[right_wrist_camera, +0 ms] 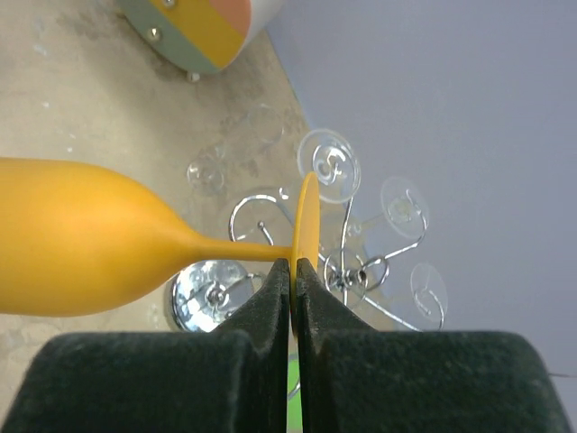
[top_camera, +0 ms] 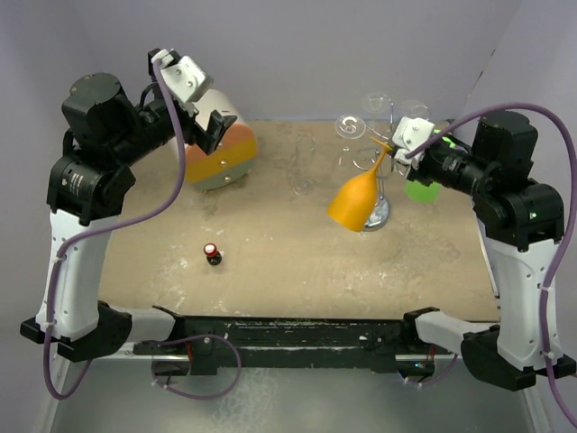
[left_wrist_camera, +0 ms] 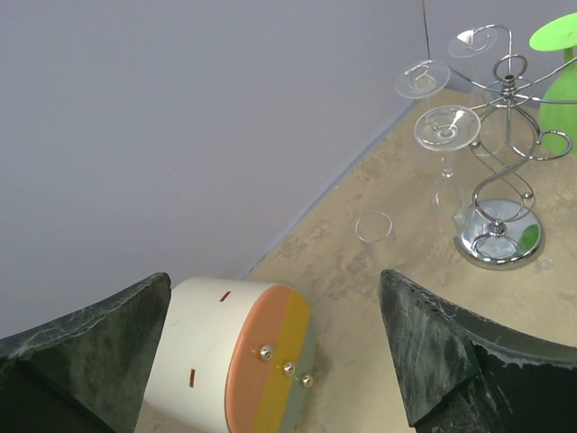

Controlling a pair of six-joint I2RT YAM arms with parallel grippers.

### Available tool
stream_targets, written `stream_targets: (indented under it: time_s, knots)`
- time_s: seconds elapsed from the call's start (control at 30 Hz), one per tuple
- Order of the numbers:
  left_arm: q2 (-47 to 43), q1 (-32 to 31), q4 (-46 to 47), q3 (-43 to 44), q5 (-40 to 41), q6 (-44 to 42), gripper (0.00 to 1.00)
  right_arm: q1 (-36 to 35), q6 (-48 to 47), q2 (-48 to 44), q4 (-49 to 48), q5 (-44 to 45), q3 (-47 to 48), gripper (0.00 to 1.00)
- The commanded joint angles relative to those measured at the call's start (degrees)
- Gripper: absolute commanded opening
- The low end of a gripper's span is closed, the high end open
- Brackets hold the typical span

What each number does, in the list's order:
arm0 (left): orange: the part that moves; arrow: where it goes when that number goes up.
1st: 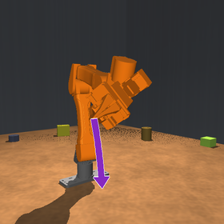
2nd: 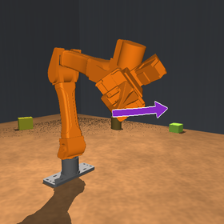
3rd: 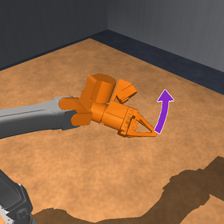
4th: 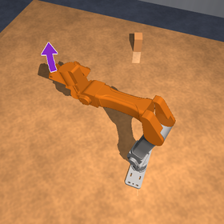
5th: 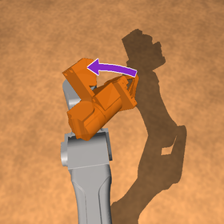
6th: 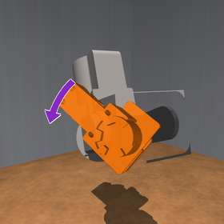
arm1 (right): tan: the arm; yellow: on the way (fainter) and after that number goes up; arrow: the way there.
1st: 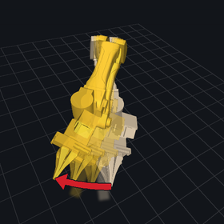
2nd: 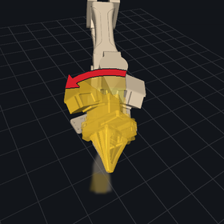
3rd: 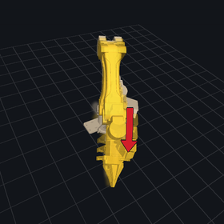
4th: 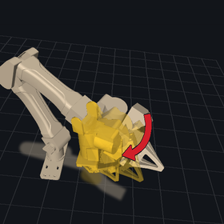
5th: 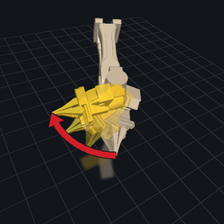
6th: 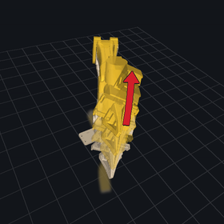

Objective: Place the wine glass upside down on the wine glass rack

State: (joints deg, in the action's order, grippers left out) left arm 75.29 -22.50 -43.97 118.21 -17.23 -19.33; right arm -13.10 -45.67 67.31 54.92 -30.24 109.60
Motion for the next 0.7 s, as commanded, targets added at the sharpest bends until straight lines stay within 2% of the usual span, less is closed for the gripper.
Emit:
stream_targets:
  time_s: [0.0,0.2,0.67]
  knots:
    - [0.34,0.57,2.08,-0.09,1.93,-1.15,0.99,0.1,-5.32,-1.89,1.8,7.13,-4.27,0.0]
    - [1.32,0.56,3.24,-0.41,4.78,-1.21,0.99,0.07,-7.04,-2.96,-0.3,12.17,-8.86,0.0]
    - [1.57,0.62,3.27,-1.03,4.4,-1.85,0.99,-3.26,-8.92,-1.09,-5.3,18.0,-11.97,0.0]
